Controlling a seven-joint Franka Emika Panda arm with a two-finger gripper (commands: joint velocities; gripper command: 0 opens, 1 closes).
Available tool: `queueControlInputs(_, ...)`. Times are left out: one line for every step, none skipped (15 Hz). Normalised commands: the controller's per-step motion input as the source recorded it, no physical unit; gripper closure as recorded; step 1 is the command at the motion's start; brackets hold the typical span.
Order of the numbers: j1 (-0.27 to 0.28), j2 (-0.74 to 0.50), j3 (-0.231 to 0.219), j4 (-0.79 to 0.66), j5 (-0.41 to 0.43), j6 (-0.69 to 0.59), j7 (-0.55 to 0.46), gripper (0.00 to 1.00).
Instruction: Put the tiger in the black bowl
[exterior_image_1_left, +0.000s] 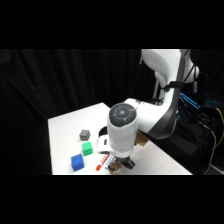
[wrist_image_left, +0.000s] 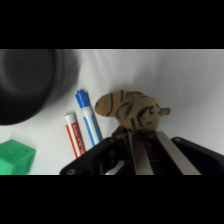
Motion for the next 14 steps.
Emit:
queueControlInputs(-0.045, -0.66, 0.013, -0.29, -0.026, -0.3, -0.02, 0.92)
queueControlInputs(-0.082, -0.66, 0.013, -0.32, -0.031, -0.27, -0.04, 0.92)
queueControlInputs(-0.13, -0.64, 0.012, -0.35, -0.024, -0.21, -0.06, 0.92)
queueControlInputs(-0.161, -0.6, 0.014, -0.36, -0.022, -0.17, -0.08, 0.92)
queueControlInputs(-0.198, -0.57, 0.005, -0.38, -0.017, -0.12, -0.11, 0.92)
queueControlInputs(-0.222, -0.52, -0.005, -0.39, -0.012, -0.08, -0.12, 0.92)
queueControlInputs(-0.238, -0.48, -0.011, -0.38, -0.001, -0.04, -0.15, 0.92)
queueControlInputs(-0.259, -0.44, -0.023, -0.38, 0.018, -0.01, -0.19, 0.92)
queueControlInputs(-0.277, -0.42, -0.034, -0.39, 0.048, 0.02, -0.22, 0.92)
queueControlInputs(-0.273, -0.4, -0.041, -0.4, 0.061, 0.04, -0.23, 0.92)
queueControlInputs(-0.263, -0.38, -0.046, -0.4, 0.072, 0.07, -0.24, 0.92)
queueControlInputs(-0.241, -0.36, -0.046, -0.39, 0.076, 0.08, -0.23, 0.92)
queueControlInputs(-0.228, -0.34, -0.048, -0.38, 0.086, 0.1, -0.23, 0.92)
queueControlInputs(-0.208, -0.31, -0.043, -0.36, 0.098, 0.11, -0.23, 0.92)
